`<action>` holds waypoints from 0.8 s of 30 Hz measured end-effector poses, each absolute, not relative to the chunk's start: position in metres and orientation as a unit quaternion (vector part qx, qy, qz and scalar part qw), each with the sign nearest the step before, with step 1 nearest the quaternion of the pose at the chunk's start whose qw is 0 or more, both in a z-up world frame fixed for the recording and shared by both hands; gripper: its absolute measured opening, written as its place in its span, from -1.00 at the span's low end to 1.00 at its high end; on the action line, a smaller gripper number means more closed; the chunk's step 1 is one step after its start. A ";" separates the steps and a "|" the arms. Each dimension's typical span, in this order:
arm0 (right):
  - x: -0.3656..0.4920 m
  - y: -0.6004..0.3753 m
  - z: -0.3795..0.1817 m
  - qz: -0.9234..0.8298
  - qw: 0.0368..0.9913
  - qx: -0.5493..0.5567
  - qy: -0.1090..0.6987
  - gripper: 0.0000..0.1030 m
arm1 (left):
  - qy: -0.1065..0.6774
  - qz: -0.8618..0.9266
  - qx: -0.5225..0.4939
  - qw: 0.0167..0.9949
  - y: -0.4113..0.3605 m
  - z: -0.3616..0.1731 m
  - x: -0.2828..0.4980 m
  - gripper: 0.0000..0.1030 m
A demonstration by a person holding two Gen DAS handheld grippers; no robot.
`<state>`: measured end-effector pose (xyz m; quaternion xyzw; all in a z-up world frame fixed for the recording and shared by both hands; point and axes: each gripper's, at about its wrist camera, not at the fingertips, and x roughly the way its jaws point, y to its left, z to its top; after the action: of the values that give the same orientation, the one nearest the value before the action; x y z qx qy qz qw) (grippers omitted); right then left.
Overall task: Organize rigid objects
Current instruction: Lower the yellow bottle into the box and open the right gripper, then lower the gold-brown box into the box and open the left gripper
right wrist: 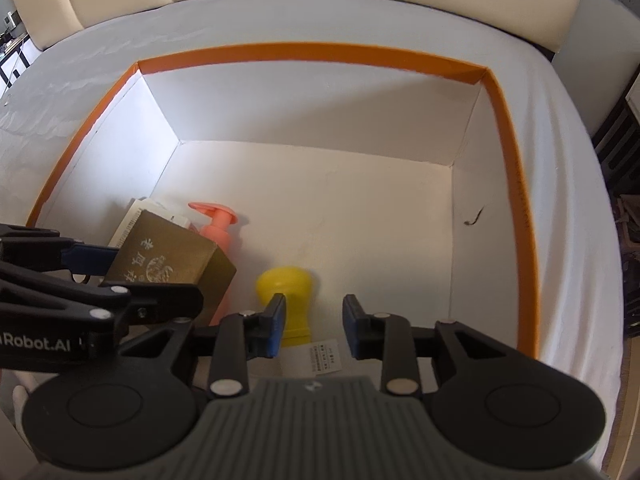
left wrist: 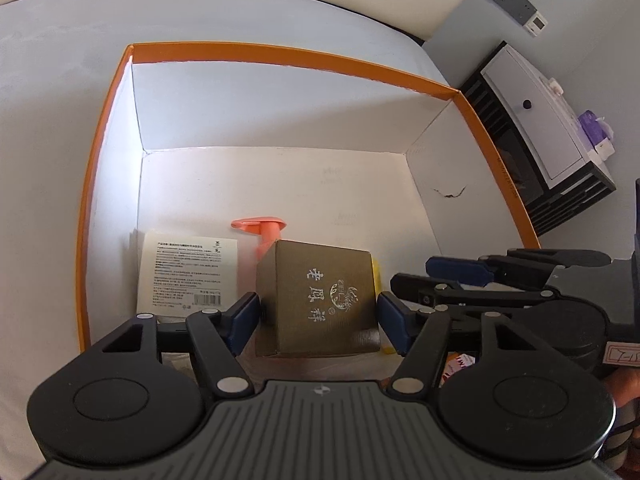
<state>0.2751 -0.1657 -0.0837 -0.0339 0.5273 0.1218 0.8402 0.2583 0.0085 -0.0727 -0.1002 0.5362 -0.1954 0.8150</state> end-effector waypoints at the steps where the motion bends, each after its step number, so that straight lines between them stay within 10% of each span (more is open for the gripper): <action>1: 0.274 -0.166 -0.082 0.119 0.843 -0.038 0.524 -0.34 | 0.535 -0.197 -0.103 0.815 0.008 -0.073 0.258 0.44; 24: 0.269 -0.176 -0.072 0.089 0.858 -0.054 0.503 -0.26 | 0.537 -0.238 -0.137 0.798 0.001 -0.081 0.265 0.45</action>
<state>0.2693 -0.1761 -0.0721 -0.0538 0.5028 0.0891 0.8581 0.2649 0.0014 -0.0814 -0.1373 0.5370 -0.2378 0.7977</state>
